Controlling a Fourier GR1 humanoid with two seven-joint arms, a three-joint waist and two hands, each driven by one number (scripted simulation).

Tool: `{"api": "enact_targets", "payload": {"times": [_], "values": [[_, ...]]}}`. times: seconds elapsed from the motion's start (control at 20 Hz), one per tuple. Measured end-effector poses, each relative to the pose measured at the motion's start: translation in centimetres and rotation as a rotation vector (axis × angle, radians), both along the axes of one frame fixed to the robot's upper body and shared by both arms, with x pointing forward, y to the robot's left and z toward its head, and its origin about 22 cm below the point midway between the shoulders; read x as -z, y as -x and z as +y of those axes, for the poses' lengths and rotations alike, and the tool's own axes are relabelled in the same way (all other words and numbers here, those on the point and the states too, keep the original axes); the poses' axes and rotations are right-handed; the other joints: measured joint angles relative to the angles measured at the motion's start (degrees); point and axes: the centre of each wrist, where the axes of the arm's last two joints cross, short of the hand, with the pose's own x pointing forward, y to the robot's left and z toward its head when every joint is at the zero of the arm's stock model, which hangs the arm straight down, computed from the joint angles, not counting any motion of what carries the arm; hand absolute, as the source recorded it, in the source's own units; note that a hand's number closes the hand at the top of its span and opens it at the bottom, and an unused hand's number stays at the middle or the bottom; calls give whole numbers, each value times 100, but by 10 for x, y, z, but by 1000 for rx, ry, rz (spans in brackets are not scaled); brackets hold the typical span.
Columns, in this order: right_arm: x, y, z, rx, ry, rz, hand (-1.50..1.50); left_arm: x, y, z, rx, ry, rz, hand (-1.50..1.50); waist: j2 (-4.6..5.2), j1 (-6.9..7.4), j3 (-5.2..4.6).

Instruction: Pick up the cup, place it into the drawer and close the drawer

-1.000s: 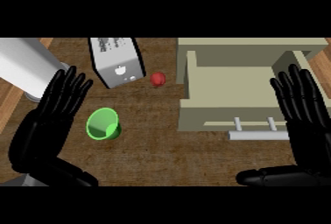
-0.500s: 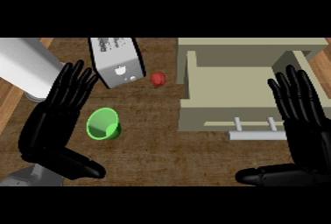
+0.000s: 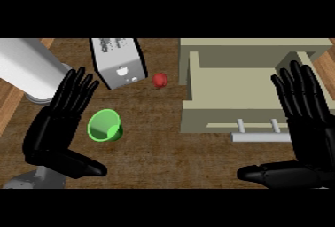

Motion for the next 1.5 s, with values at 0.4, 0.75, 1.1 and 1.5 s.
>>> {"api": "enact_targets", "payload": {"times": [0.4, 0.75, 1.1, 1.5], "values": [[-4, -4, -2, 5, 2, -3, -150, 26, 6, 18, -38, -33, 67, -150, 1, 2, -1], [-10, -4, -7, 6, 5, -2, -150, 61, 0, 32, -100, -65, 111, -150, 2, -7, -1], [-4, -9, -7, 3, 0, 1, -150, 94, -11, 44, -119, -90, 141, -150, 4, -10, -1], [-7, -3, -13, -10, 6, -4, -150, 132, -8, 58, -118, -105, 176, -150, 3, -15, 0]]}}
